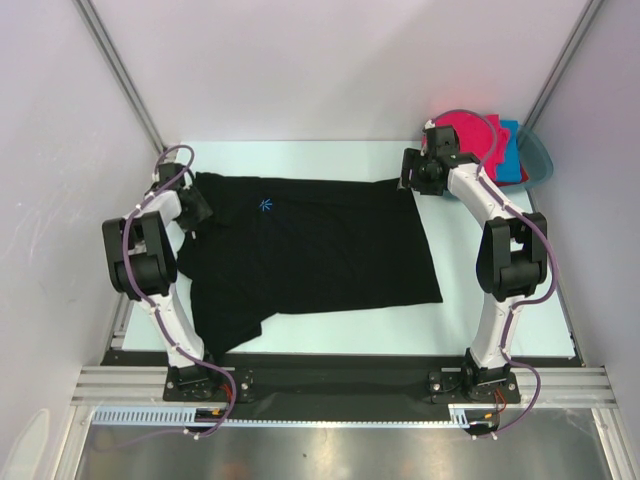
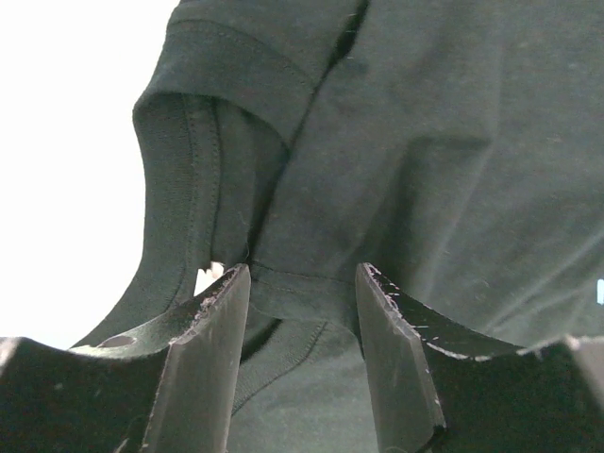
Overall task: Fold and stack the t-shirts
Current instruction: Fold the tshirt
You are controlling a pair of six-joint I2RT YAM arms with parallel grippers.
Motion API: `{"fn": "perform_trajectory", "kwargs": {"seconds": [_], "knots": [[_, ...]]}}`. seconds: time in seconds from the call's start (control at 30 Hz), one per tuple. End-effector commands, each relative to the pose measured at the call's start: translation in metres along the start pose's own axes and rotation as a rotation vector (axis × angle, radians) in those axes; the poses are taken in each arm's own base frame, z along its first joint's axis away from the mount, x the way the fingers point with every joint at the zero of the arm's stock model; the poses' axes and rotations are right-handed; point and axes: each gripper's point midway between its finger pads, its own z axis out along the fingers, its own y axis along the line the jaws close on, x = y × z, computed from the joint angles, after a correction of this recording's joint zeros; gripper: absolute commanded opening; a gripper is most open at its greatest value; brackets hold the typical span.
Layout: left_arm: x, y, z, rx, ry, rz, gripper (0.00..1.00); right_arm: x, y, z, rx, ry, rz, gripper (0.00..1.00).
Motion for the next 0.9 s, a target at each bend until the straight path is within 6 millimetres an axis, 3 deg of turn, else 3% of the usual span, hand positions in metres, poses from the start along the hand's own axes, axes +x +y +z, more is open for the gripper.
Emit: {"fn": "perform_trajectory", "kwargs": {"seconds": [0.0,0.1,0.3,0.63,0.87], "knots": [[-0.012,0.000,0.004,-0.025,-0.045,-0.013,0.54,-0.020,0.005,-0.018,-0.022,-0.068,-0.010,0.70],[-0.013,0.005,0.007,-0.050,-0.047,-0.013,0.53,-0.021,0.005,-0.018,-0.023,-0.069,-0.011,0.70],[-0.017,0.005,0.004,-0.057,-0.058,-0.010,0.39,-0.020,0.006,-0.016,-0.027,-0.066,-0.007,0.70],[-0.022,0.006,-0.001,-0.064,-0.073,-0.006,0.02,-0.020,0.006,-0.015,-0.028,-0.066,-0.008,0.70],[-0.036,0.010,-0.023,-0.088,-0.122,-0.001,0.00,-0.018,0.009,-0.014,-0.039,-0.056,-0.007,0.70]]}}
